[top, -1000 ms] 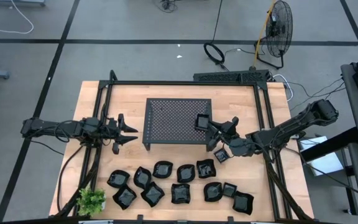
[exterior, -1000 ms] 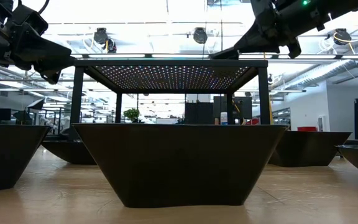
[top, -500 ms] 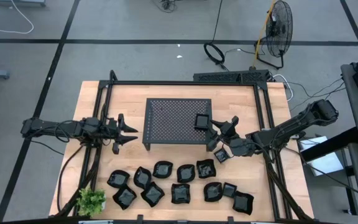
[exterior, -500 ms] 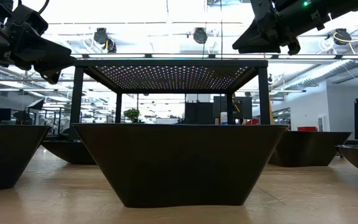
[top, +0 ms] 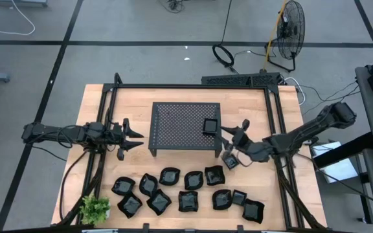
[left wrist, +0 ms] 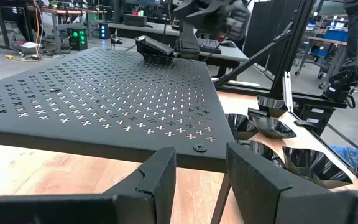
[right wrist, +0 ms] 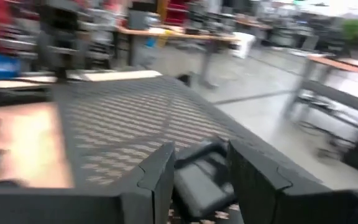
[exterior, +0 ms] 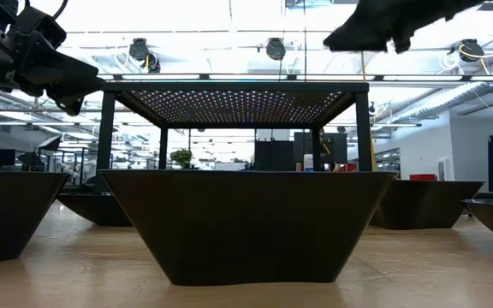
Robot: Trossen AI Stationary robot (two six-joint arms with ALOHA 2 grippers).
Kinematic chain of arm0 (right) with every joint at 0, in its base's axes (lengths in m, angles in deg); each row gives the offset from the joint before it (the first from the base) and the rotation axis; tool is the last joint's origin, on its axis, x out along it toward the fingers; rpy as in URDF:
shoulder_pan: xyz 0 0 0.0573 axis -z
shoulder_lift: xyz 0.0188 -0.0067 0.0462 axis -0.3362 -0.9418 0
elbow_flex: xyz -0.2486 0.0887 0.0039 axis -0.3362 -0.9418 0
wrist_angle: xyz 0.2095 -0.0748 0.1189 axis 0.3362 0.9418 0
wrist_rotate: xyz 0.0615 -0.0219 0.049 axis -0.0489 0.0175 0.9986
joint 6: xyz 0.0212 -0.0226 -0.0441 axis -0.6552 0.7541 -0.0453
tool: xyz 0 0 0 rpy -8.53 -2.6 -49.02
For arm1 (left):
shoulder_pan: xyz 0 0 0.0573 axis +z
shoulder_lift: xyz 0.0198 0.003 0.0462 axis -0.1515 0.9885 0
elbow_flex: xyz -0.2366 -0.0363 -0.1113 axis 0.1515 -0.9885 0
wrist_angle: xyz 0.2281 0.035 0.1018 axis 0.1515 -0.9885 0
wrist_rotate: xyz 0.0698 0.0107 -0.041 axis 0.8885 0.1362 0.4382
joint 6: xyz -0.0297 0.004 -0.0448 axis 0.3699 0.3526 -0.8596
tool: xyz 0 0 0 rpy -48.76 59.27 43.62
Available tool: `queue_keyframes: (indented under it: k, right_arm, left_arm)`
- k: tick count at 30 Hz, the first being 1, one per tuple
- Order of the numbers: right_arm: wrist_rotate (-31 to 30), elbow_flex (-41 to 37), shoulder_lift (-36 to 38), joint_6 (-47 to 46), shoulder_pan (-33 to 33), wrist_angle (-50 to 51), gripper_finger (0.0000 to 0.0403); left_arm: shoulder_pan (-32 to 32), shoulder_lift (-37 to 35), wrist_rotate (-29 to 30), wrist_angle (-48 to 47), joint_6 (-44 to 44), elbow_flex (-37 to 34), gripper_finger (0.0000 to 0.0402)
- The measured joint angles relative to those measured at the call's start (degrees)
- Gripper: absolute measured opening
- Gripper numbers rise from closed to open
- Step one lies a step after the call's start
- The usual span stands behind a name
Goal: Pick & Place Mini shaped plates
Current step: Stack the square plate onto the stacked square plate on the shelf
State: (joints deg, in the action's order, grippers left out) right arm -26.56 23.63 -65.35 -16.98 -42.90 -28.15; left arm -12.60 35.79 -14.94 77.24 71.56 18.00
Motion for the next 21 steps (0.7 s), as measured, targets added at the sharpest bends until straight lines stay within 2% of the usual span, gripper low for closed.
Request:
queue_keyframes:
  k: [5,10,13,16,19,21]
  right_arm:
    - [9.22,0.0,6.32,-1.18,-1.99,6.27,0.0146]
    - [19.12,5.01,9.19,-9.02,-2.22,26.87,0.018]
    - [27.59,9.77,7.38,-15.15,-1.83,41.64,0.0198]
    - [34.71,11.13,4.99,-20.24,-1.83,53.86,0.0202]
    - [38.76,10.66,1.82,-20.76,-1.83,62.66,0.02]
    - [39.66,9.91,-0.62,-17.97,-1.81,64.89,0.0198]
  left_arm:
    - [0.0,0.0,0.0,0.0,0.0,0.0,0.0145]
    - [0.01,0.0,0.0,0.02,-0.02,0.0,0.0145]
    - [0.01,0.0,0.0,0.02,0.0,0.0,0.0145]
    - [0.01,0.0,0.0,0.0,0.0,0.0,0.0145]
    - [-0.01,0.0,0.0,0.0,0.0,0.0,0.0145]
    - [-0.01,0.0,0.0,0.02,0.0,0.0,0.0145]
